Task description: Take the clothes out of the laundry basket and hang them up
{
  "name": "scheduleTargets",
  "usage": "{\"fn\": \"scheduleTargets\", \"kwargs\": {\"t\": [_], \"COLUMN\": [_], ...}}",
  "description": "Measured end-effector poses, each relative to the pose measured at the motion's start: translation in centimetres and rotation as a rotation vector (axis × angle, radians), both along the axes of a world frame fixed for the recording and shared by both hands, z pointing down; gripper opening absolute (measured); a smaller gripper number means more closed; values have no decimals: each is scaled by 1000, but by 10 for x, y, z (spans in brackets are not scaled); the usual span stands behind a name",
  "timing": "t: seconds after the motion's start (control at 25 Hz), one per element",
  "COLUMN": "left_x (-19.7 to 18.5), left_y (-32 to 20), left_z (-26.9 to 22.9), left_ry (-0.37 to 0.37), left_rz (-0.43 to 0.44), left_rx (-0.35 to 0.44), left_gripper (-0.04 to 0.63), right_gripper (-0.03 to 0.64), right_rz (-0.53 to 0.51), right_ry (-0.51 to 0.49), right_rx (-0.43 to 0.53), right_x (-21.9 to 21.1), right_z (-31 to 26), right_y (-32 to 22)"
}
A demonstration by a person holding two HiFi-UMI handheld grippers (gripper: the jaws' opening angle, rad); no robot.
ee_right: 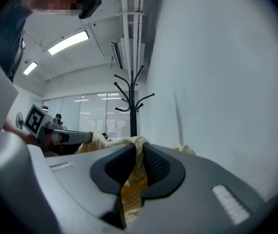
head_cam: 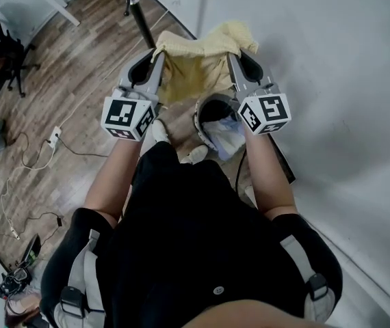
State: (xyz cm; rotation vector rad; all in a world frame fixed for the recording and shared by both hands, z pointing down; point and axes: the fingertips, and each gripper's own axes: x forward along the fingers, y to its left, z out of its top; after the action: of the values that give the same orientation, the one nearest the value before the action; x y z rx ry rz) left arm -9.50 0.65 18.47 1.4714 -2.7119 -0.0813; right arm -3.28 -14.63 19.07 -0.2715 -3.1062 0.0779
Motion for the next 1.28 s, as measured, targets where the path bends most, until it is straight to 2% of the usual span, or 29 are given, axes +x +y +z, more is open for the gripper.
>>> {"fn": "scheduleTargets", "kwargs": {"t": [0.24,0.56,1.0,1.28], "left_x": [-19,-98,-182,-224], "left_y": [24,84,145,165], "left_z": [-23,-68,-83,-76], "left_ry": [-39,-93,-142,-137], "left_rz": [-4,11,25,-1], "left_rx": [34,92,127,120], "left_gripper": [39,40,40,40], "right_gripper": [43,43,44,44], "right_rz": [-17,20,63,66], "right_ry": [-29,-68,-95,-86], "right_rx": [15,53,75,77], "right_x": [-18,-91,-176,-219], "right_z": [-20,-70,-84,-79], "right_y": [24,77,132,149]}}
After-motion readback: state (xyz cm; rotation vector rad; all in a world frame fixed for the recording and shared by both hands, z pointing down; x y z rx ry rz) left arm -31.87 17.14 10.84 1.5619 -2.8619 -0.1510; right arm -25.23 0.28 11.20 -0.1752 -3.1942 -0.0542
